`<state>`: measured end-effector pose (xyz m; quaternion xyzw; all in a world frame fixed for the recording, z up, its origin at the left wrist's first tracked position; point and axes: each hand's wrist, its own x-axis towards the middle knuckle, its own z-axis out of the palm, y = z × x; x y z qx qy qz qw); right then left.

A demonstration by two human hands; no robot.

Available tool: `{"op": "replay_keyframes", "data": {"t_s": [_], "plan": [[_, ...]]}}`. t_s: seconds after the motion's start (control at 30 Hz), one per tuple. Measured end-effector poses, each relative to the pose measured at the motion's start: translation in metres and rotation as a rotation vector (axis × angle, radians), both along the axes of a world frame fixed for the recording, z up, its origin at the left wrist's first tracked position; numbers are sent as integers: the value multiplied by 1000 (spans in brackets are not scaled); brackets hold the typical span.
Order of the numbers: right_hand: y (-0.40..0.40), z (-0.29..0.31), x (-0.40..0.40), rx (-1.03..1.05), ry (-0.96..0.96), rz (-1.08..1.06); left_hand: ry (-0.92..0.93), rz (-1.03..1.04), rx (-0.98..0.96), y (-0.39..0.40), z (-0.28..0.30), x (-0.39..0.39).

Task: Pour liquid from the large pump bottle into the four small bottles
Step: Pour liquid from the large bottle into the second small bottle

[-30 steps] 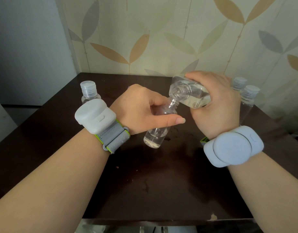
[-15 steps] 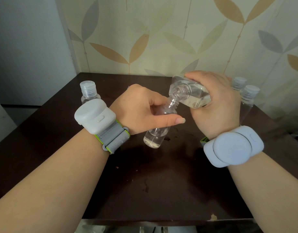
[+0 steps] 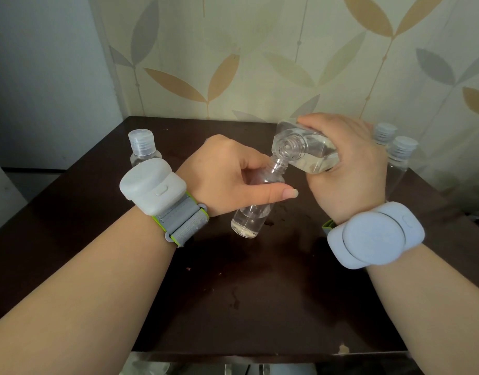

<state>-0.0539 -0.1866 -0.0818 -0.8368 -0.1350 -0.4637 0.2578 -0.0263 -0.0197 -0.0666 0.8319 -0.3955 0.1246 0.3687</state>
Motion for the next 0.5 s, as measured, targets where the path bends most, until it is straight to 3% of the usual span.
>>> {"op": "replay_keyframes", "data": {"t_s": [0.5], "plan": [[-1,1,0,-4,-1,4,-11,5,-10,0,1,0]]}}
